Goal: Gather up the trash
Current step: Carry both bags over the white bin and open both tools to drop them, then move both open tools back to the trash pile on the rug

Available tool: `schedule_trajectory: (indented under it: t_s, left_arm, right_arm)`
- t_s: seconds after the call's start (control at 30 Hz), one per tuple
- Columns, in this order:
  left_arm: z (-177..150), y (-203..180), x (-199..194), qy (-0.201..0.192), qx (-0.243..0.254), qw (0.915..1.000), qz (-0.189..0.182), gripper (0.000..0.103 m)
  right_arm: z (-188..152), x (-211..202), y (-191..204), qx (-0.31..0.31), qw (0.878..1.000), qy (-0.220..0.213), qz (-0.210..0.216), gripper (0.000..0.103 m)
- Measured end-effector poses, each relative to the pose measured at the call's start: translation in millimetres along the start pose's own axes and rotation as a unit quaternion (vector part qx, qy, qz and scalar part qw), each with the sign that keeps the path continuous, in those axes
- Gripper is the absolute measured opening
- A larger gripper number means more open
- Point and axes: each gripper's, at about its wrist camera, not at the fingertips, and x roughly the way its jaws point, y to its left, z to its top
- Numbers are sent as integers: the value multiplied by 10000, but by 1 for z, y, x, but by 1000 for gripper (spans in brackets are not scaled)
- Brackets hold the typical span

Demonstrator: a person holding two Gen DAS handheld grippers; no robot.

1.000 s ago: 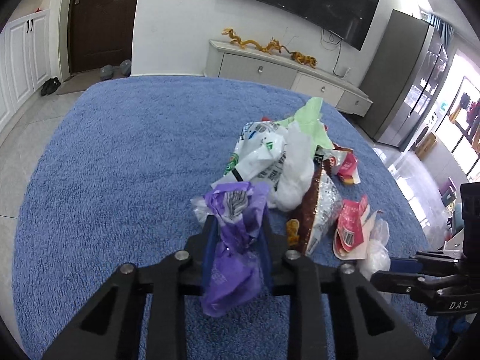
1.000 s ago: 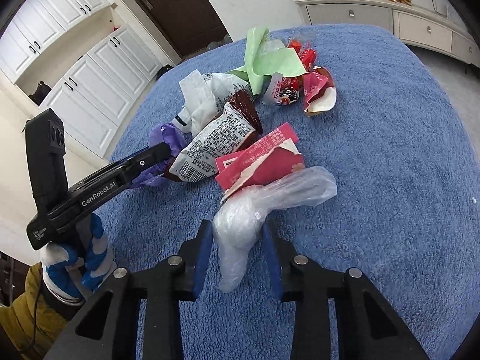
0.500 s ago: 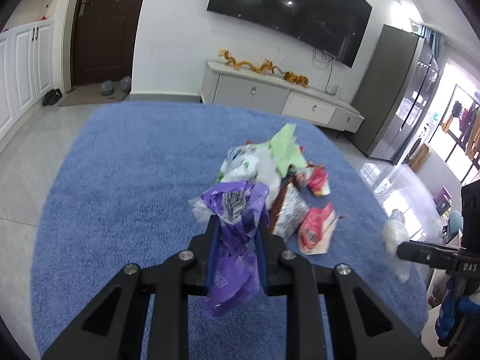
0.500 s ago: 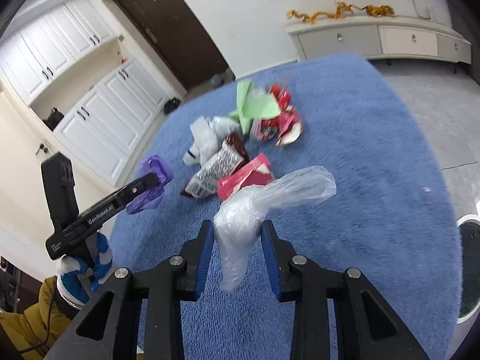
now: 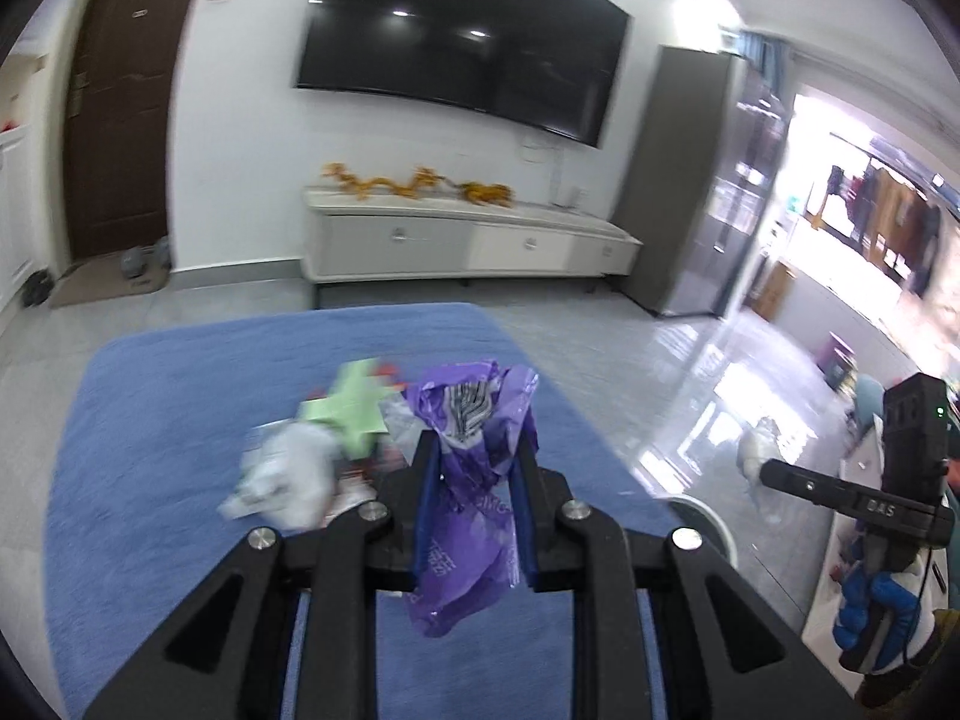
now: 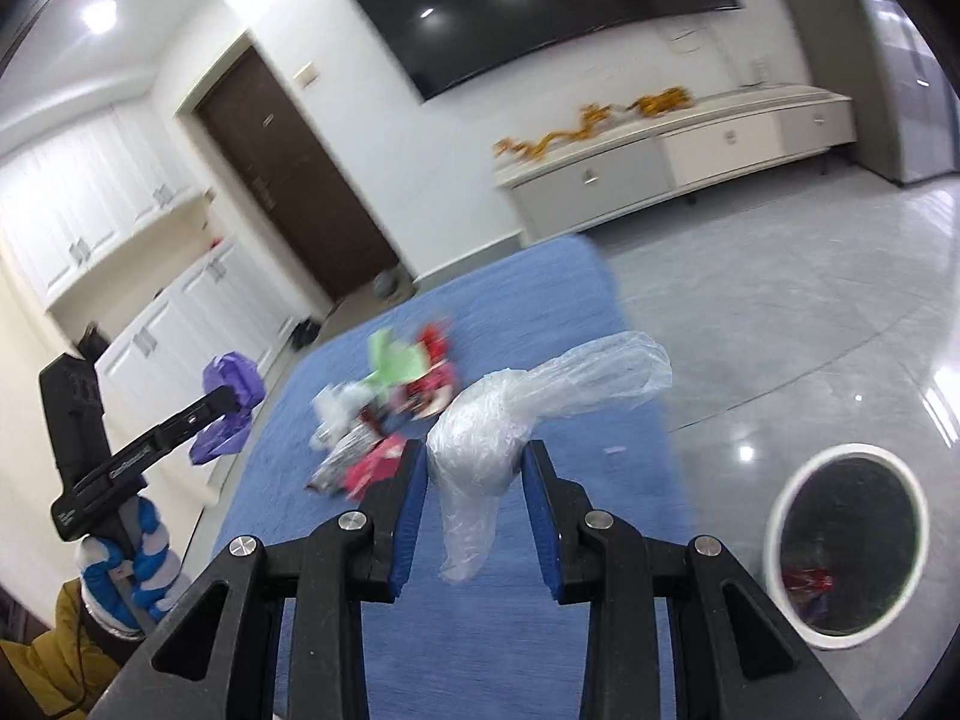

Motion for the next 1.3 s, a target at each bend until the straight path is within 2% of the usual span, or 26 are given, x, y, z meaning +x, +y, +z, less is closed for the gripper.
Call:
schedule_trajectory:
  t_s: [0.23, 0.3, 0.47, 0.6, 0.73, 0.77, 0.83, 0.87, 0.9, 0.97, 1.1, 1.3]
  left_arm:
    - [10, -112, 72, 502, 607, 9946, -681, 21]
    - [8, -154, 104, 758, 805, 9896, -923, 21]
    - [-6, -233, 169, 1266, 1199, 9760, -1307, 21]
    - [-20, -286, 220, 1637, 1414, 9642, -1535, 23]
    - [-34, -316, 257, 1993, 1425, 9537, -1745, 26]
    - [-39, -324, 269, 2117, 1403, 9507, -1782, 30]
    - [-44, -328, 281, 2235, 1338, 9474, -1858, 45]
    - [-46, -330, 286, 2274, 1298, 9467, -1874, 56]
    - [-48, -332, 291, 2298, 1261, 9463, -1891, 59]
    - [-51, -335, 297, 2359, 1215, 9446, -1934, 59]
    - [-53, -336, 298, 2342, 1183, 9464, -1884, 59]
    - [-46, -332, 267, 1928, 1251, 9564, -1804, 59]
  right_arm:
    - [-1, -44, -92, 588, 9950, -331, -737, 31]
    - [-6, -51, -123, 753, 9913, -325, -1030, 31]
    - [-23, -48, -191, 1254, 9817, -127, -1425, 31]
    - [-35, -38, -233, 1548, 9756, 91, -1553, 31]
    - [-52, -23, -269, 1781, 9698, 359, -1625, 33]
    - [-53, -18, -276, 1811, 9686, 424, -1651, 33]
    - [-58, -11, -286, 1876, 9658, 527, -1709, 35]
    - [-60, -8, -291, 1895, 9644, 570, -1753, 41]
    - [-62, -7, -294, 1904, 9634, 594, -1793, 49]
    - [-65, -5, -298, 1922, 9619, 617, -1846, 53]
    - [-70, -7, -302, 1929, 9597, 629, -1944, 60]
    - [-62, -31, -290, 1804, 9587, 255, -2182, 66]
